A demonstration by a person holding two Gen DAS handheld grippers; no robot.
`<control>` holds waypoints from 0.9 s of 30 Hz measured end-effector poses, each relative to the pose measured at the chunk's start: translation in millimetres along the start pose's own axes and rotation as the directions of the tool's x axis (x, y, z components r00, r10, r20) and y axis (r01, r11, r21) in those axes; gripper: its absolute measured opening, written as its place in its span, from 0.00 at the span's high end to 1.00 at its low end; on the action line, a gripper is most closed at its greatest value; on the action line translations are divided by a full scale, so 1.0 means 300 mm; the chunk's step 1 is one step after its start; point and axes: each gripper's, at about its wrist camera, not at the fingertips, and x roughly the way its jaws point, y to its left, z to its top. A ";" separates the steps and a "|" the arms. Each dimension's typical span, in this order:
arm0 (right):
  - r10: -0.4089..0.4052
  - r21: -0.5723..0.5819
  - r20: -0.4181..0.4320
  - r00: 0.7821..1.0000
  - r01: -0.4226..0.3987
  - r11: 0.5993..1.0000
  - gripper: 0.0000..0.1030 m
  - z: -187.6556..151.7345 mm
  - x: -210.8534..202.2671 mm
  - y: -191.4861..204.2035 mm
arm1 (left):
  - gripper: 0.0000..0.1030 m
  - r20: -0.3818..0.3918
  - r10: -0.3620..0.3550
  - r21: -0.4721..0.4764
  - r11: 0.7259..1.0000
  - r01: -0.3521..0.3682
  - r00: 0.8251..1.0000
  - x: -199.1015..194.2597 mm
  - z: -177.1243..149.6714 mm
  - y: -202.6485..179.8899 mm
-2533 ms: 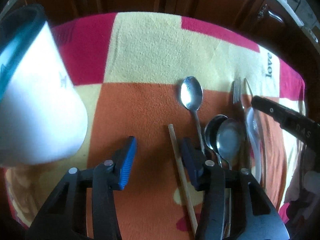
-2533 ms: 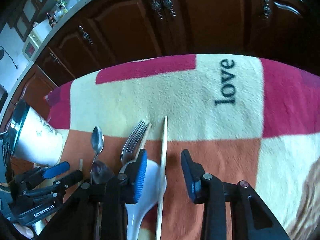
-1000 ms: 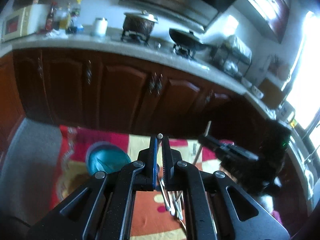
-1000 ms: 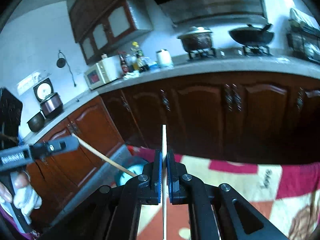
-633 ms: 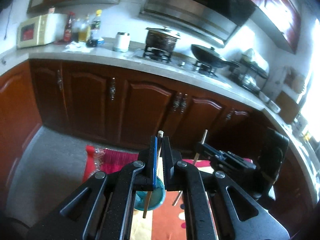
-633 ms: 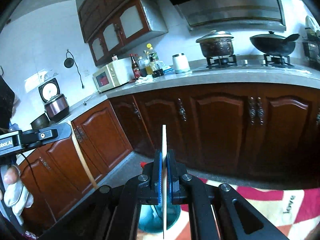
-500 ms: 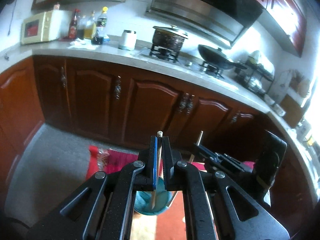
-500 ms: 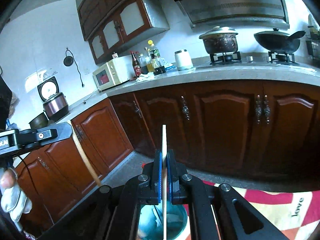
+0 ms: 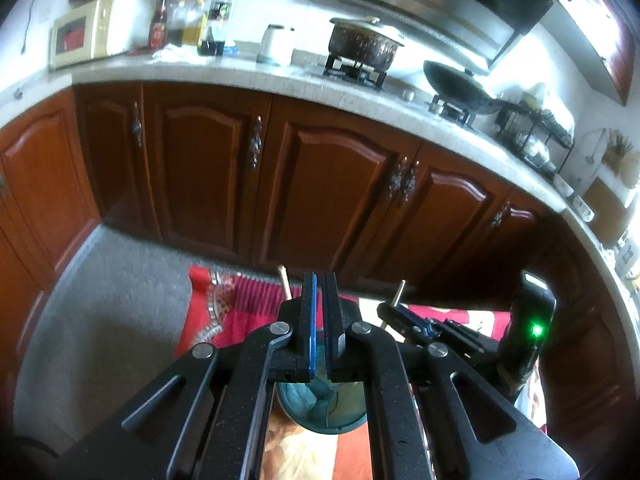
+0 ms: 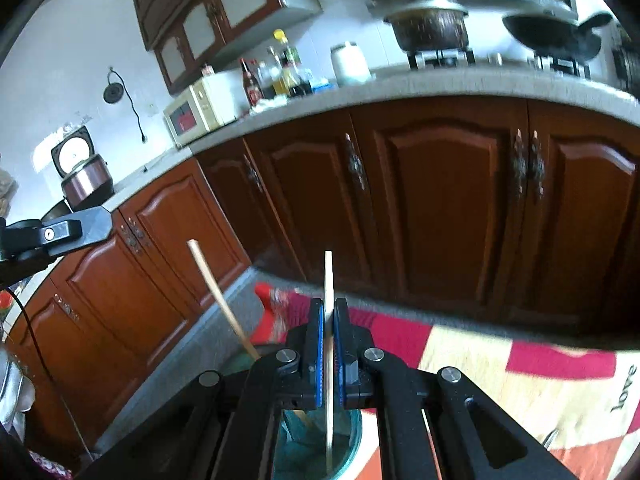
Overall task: Organize utensils
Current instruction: 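Carry the chopstick with the right tool and drop it into the holder, then open the right tool and withdraw it from the holder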
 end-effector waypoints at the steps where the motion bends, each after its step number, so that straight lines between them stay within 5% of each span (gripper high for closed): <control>1: 0.008 0.007 -0.011 1.000 -0.008 1.000 0.96 -0.008 0.004 -0.005 | 0.98 -0.004 0.000 -0.004 1.000 0.000 1.000 0.003 -0.003 -0.002; 4: 0.027 0.028 -0.050 0.998 -0.026 0.999 0.95 -0.032 0.007 -0.030 | 0.98 -0.012 0.004 -0.017 1.000 -0.004 1.000 0.007 -0.021 0.000; 8: 0.026 0.059 -0.052 0.998 -0.023 0.998 0.71 -0.055 -0.043 -0.061 | 0.95 -0.024 0.003 -0.026 1.000 -0.004 1.000 -0.004 -0.053 -0.005; 12: 0.024 0.069 -0.058 0.998 -0.020 0.997 0.71 -0.086 -0.100 -0.073 | 0.70 -0.024 0.007 -0.024 1.000 -0.008 1.000 -0.017 -0.100 -0.023; 27: -0.117 0.011 -0.071 0.991 0.118 0.993 0.65 -0.256 -0.327 -0.046 | 0.53 -0.021 0.078 0.121 0.990 -0.075 0.997 -0.023 -0.350 -0.201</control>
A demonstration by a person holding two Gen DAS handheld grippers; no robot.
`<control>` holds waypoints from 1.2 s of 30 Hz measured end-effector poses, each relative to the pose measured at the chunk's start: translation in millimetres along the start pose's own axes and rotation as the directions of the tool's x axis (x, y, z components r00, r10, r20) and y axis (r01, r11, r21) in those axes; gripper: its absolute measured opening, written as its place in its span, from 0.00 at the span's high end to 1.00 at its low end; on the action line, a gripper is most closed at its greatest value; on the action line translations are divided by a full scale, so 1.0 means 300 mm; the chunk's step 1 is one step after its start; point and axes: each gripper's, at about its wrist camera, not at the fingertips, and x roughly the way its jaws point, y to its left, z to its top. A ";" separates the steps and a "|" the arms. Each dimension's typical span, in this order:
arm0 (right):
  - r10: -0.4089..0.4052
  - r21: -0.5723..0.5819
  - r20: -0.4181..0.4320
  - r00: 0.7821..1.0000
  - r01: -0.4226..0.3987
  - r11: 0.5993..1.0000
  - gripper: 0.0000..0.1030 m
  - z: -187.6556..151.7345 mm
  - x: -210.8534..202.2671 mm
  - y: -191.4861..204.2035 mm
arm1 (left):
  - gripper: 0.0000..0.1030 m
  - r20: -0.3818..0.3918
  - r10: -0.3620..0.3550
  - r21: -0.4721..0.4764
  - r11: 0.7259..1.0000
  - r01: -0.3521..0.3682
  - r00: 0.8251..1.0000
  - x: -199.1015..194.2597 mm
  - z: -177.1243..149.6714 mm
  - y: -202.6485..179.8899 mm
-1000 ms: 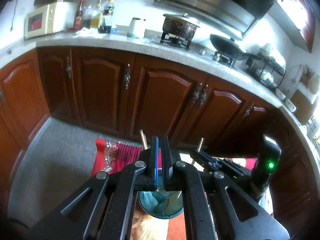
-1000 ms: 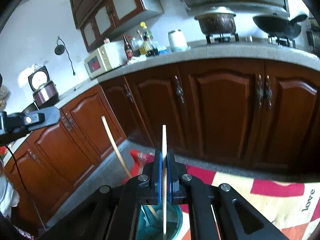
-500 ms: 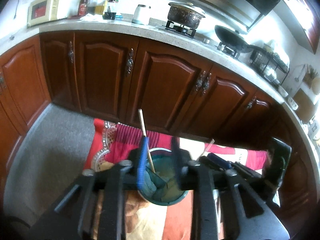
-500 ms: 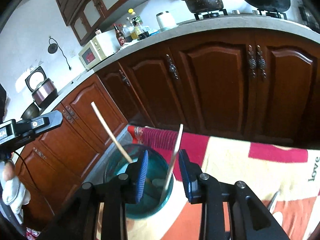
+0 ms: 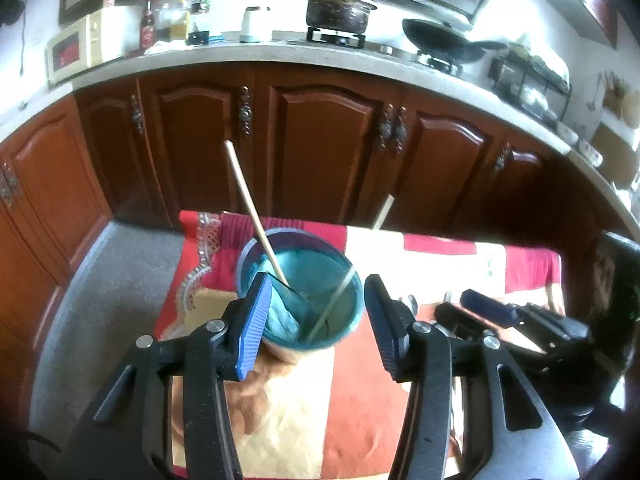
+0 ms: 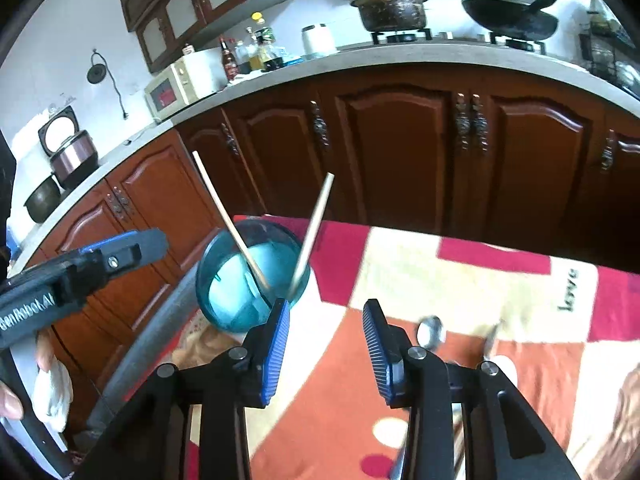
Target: Organize utensils
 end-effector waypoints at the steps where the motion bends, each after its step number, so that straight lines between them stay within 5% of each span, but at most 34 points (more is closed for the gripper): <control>1: -0.006 0.009 0.003 1.000 0.006 1.000 0.65 -0.012 -0.018 -0.010 | 0.53 -0.001 -0.002 0.007 1.000 0.002 1.000 -0.003 -0.017 -0.017; 24: -0.156 0.079 -0.002 0.988 0.155 0.985 0.60 -0.131 -0.187 -0.153 | 0.53 -0.048 -0.028 0.072 0.997 0.031 0.998 0.028 -0.148 -0.215; 36: -0.178 0.192 -0.133 0.975 0.201 0.961 0.60 -0.301 -0.111 -0.413 | 0.53 -0.172 -0.101 0.059 0.992 0.112 0.980 0.153 -0.224 -0.259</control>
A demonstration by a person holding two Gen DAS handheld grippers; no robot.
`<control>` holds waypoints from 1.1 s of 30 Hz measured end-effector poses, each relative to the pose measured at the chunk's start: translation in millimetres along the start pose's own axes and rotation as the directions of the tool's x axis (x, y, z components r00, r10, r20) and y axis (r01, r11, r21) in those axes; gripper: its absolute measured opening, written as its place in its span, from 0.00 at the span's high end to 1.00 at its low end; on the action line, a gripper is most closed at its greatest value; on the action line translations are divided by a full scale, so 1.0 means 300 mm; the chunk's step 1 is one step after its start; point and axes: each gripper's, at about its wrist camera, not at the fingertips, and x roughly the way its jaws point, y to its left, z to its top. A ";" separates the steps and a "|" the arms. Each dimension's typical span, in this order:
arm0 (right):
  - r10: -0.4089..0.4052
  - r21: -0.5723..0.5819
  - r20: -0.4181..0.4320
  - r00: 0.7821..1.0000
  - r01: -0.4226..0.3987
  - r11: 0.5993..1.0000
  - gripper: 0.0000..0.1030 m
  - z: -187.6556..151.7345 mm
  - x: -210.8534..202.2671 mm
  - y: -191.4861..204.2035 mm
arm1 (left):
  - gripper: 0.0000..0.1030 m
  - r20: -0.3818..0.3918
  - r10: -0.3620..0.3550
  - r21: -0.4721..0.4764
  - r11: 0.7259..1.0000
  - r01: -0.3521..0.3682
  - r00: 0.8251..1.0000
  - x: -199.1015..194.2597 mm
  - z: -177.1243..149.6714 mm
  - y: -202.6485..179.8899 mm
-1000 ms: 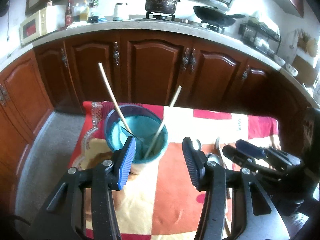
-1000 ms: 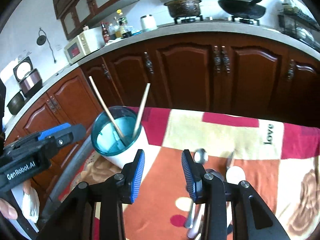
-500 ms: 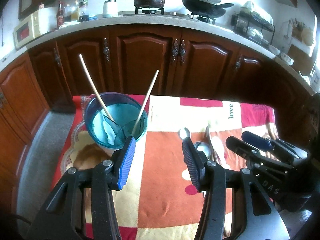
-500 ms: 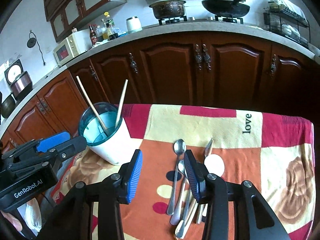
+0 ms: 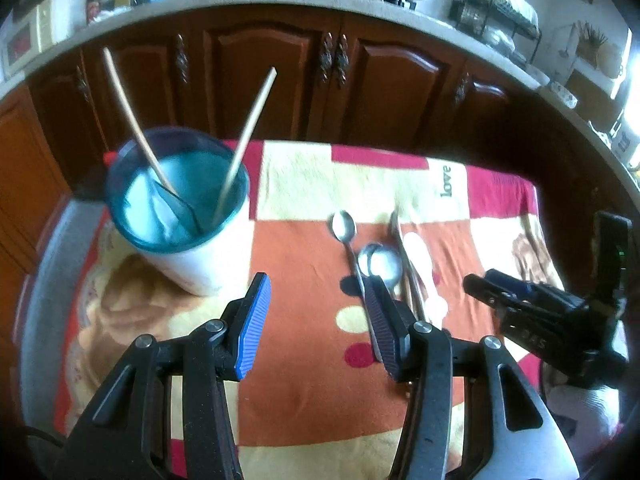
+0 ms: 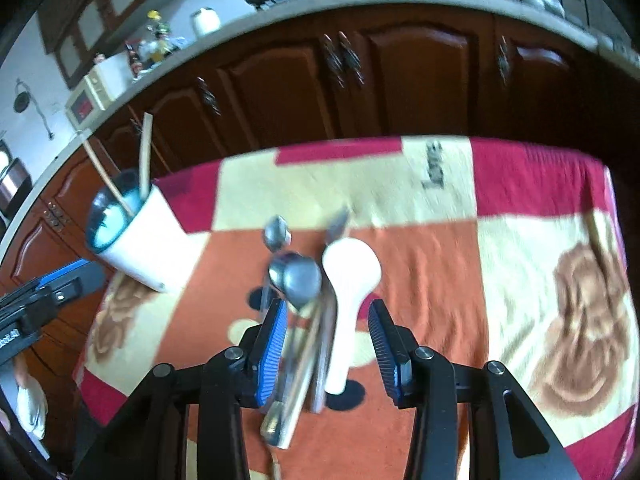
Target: Organize utensils
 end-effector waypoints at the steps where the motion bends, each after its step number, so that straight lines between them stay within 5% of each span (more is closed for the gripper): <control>1: 0.007 0.011 -0.011 1.000 -0.007 1.000 0.61 -0.008 0.021 -0.017 | 0.53 -0.011 -0.006 -0.003 1.000 0.006 1.000 0.015 -0.003 -0.002; 12: 0.049 0.131 -0.060 0.997 -0.040 0.991 0.64 0.046 0.205 -0.173 | 0.53 -0.116 -0.026 -0.015 1.000 0.025 0.993 0.195 -0.012 -0.020; 23: 0.080 0.036 -0.092 0.993 -0.077 0.996 0.59 0.101 0.293 -0.116 | 0.53 -0.157 0.037 -0.030 0.999 -0.042 0.987 0.379 0.073 -0.045; 33: -0.054 -0.016 -0.086 0.995 0.053 0.998 0.53 0.102 0.313 -0.155 | 0.53 -0.183 0.075 -0.052 0.995 -0.086 0.980 0.545 0.154 -0.030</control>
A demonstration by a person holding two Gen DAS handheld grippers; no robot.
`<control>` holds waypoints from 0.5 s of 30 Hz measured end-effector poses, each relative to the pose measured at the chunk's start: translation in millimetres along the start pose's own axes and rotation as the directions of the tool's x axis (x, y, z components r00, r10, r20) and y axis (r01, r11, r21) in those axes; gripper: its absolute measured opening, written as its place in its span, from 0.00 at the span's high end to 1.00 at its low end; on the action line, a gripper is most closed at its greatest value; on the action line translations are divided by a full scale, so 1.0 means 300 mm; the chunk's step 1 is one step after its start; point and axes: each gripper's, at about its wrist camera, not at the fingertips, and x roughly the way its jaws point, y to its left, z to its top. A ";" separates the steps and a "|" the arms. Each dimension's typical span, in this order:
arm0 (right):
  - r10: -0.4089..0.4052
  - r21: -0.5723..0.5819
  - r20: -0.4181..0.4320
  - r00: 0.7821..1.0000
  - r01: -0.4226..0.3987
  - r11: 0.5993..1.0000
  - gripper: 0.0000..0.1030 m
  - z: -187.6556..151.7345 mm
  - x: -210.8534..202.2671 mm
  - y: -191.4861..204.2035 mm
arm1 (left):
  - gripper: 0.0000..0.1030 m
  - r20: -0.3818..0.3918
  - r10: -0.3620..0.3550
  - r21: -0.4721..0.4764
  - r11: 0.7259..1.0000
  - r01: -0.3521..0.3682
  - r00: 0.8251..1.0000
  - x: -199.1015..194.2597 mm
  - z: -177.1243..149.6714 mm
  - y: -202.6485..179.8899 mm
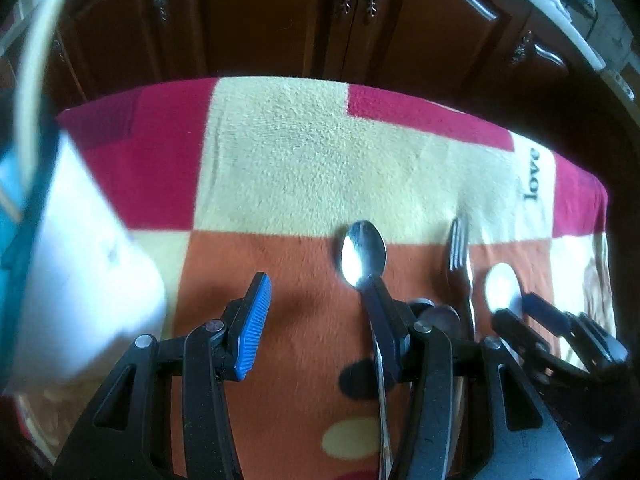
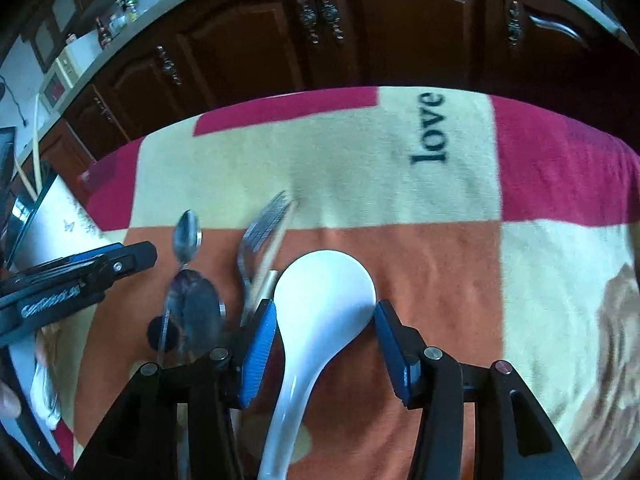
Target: Organize utensils
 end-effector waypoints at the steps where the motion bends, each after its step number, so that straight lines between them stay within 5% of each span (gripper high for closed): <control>1: 0.015 0.015 -0.001 1.000 -0.015 1.000 0.53 0.001 -0.008 -0.018 | 0.53 -0.002 -0.007 0.005 1.000 0.007 1.000 0.014 0.006 -0.002; 9: 0.163 0.106 0.079 0.983 -0.171 0.979 0.54 0.018 -0.089 -0.147 | 0.57 -0.006 -0.069 0.010 0.998 0.069 0.998 0.073 0.030 0.007; 15: 0.206 0.073 0.037 0.978 -0.208 0.975 0.61 0.033 -0.017 -0.163 | 0.68 0.010 -0.091 0.044 0.995 0.090 0.996 0.079 0.027 -0.012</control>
